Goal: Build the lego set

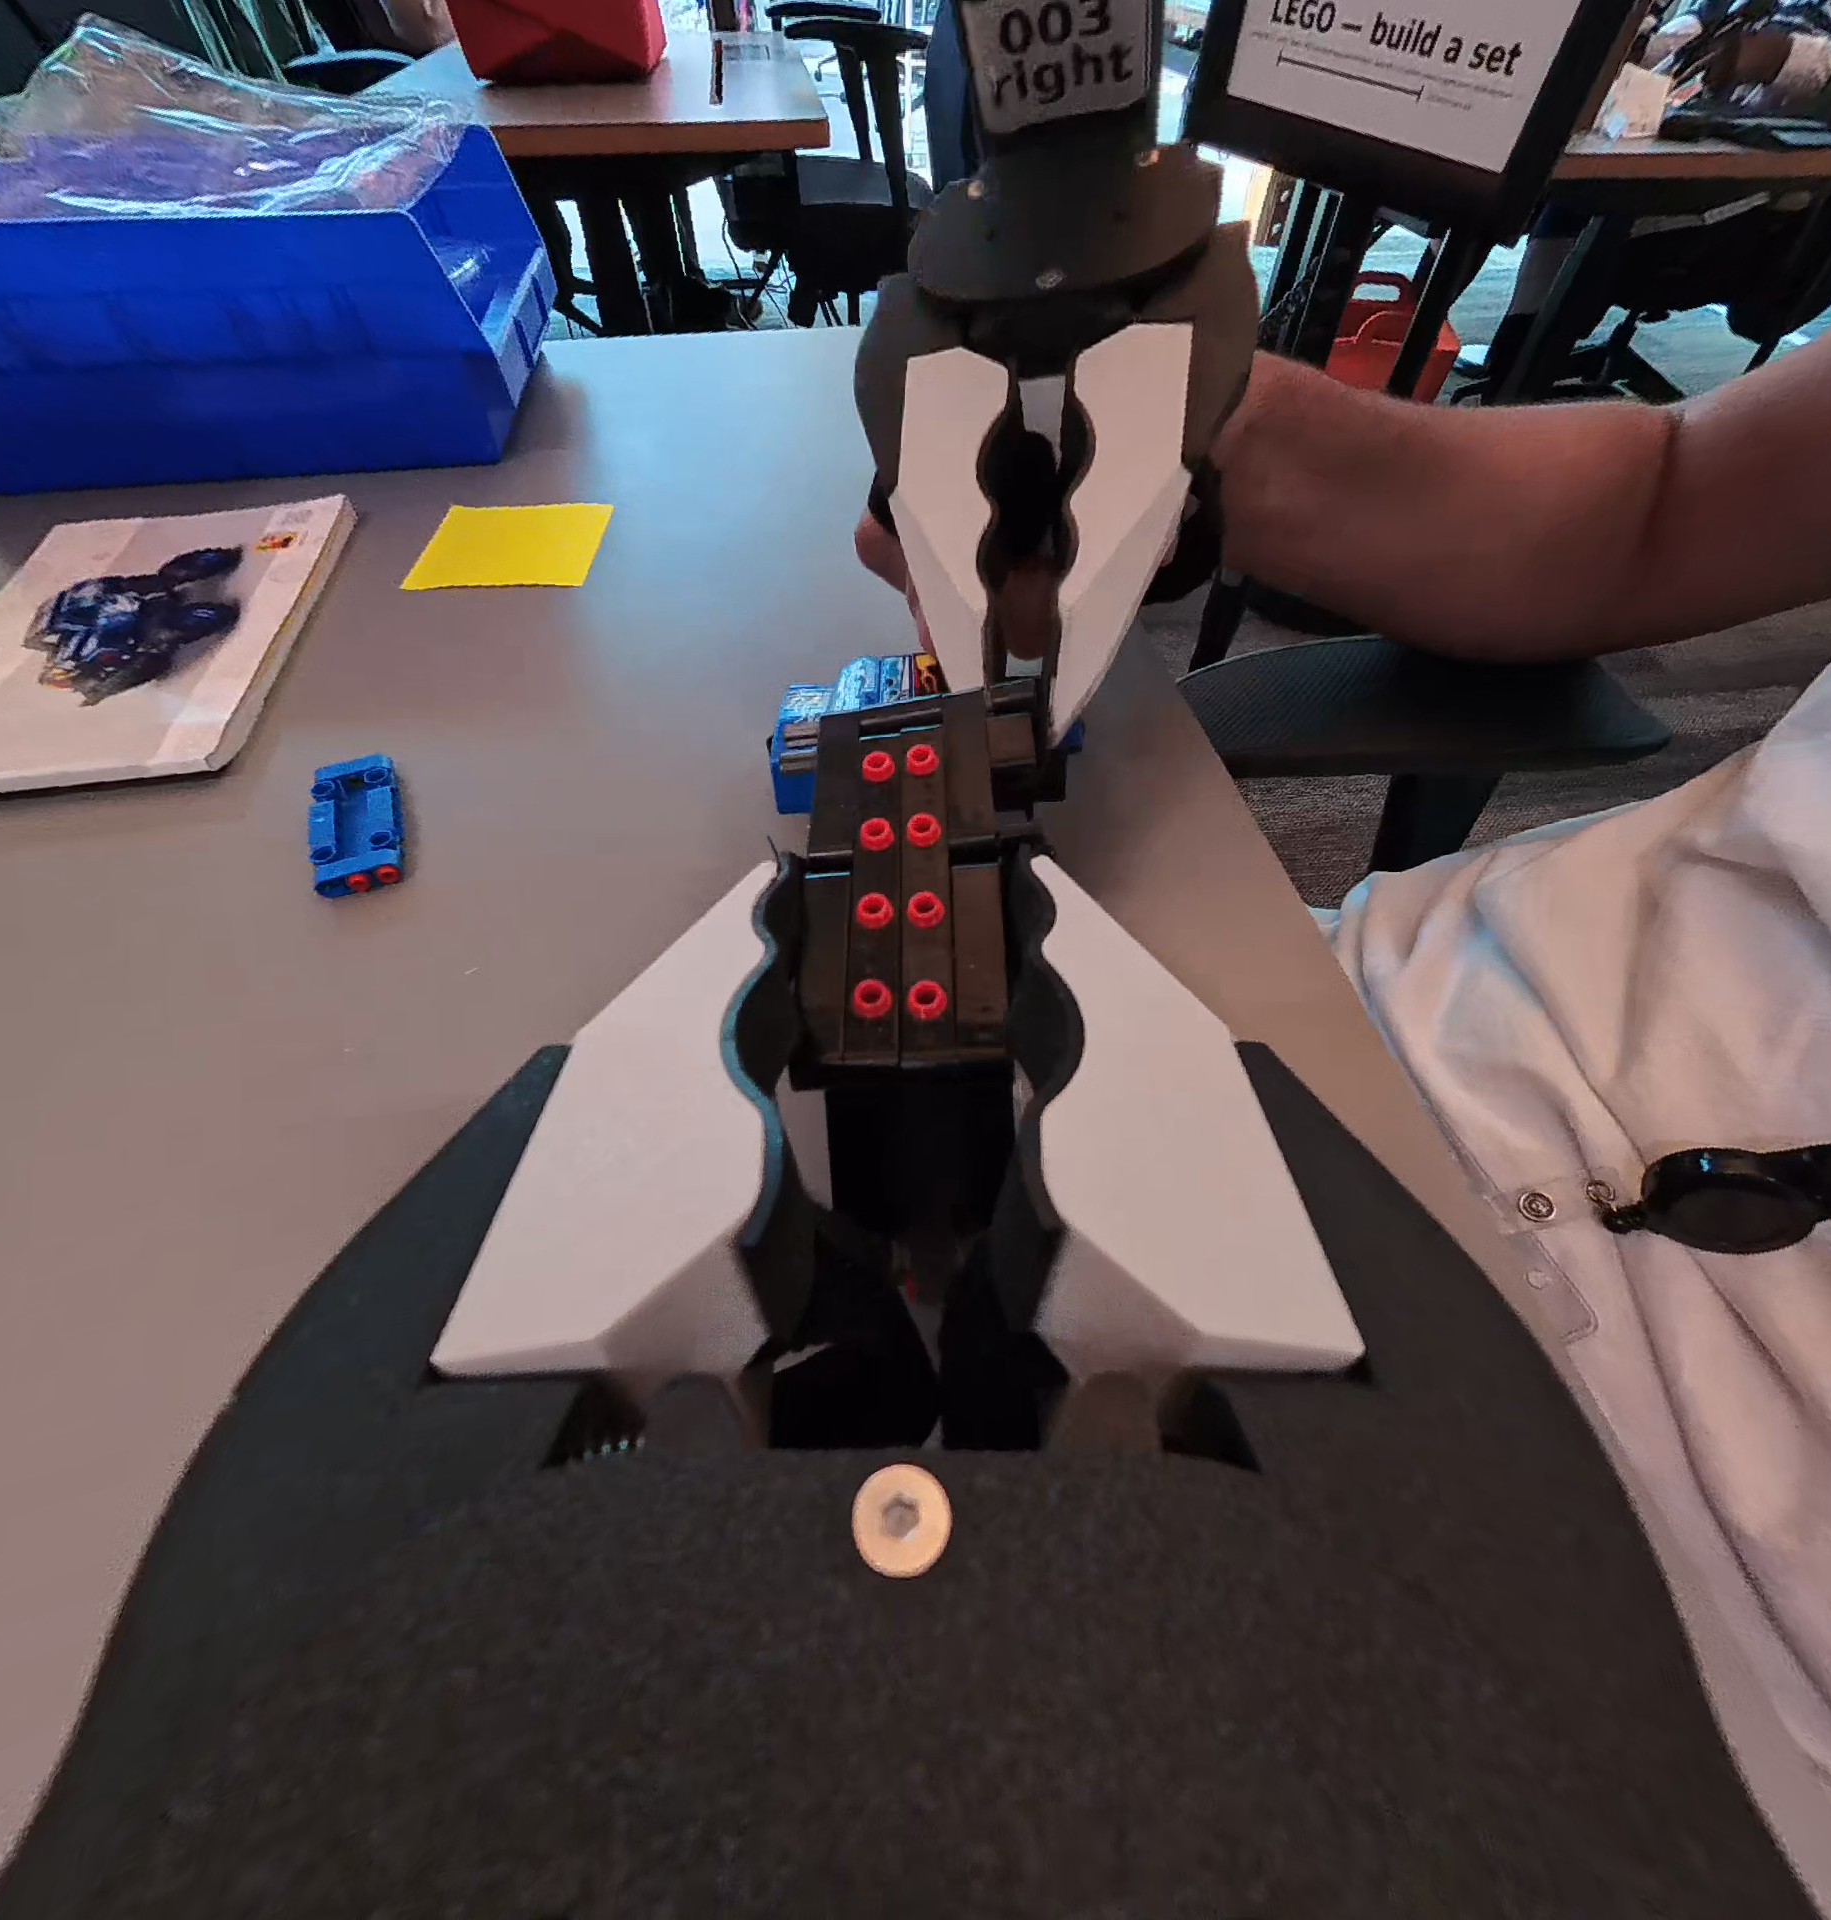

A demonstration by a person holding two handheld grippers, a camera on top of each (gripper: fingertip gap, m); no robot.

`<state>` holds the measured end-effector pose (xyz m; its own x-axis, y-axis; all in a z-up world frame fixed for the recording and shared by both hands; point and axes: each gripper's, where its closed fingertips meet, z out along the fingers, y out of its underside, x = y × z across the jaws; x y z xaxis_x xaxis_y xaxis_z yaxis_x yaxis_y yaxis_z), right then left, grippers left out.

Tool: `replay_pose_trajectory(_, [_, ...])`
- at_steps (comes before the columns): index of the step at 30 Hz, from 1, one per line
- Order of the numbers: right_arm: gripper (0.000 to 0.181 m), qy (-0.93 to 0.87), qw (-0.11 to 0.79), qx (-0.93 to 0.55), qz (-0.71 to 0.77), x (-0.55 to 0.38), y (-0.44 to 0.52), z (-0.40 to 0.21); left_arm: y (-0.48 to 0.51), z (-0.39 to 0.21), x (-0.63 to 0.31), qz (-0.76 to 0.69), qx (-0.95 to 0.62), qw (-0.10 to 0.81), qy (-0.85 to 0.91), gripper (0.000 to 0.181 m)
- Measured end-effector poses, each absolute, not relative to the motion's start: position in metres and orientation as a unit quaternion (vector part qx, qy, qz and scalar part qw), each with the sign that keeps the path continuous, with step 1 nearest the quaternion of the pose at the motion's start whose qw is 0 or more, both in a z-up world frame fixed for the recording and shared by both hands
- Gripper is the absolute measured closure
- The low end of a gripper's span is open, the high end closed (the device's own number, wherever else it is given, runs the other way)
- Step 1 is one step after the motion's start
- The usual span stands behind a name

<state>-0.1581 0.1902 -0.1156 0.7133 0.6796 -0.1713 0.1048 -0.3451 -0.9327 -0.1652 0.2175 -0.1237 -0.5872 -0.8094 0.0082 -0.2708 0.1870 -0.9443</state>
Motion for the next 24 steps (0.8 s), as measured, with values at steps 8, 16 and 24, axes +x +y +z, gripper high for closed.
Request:
replay_pose_trajectory(8, [0.174,-0.218,0.541,-0.740,0.336,-0.155,0.196,-0.107,0.223,-0.124,-0.165,-0.519,-0.382,0.265,0.717,0.145])
replay_pose_trajectory(16, [0.174,-0.322,0.495,-0.790,0.167,-0.160,0.182,-0.109,0.214,-0.124,-0.167,-0.491,-0.349,0.289,0.744,0.145])
replay_pose_trajectory(24, [0.175,-0.282,0.468,-0.786,0.290,-0.163,0.174,-0.121,0.209,-0.127,-0.166,-0.471,-0.349,0.278,0.761,0.143])
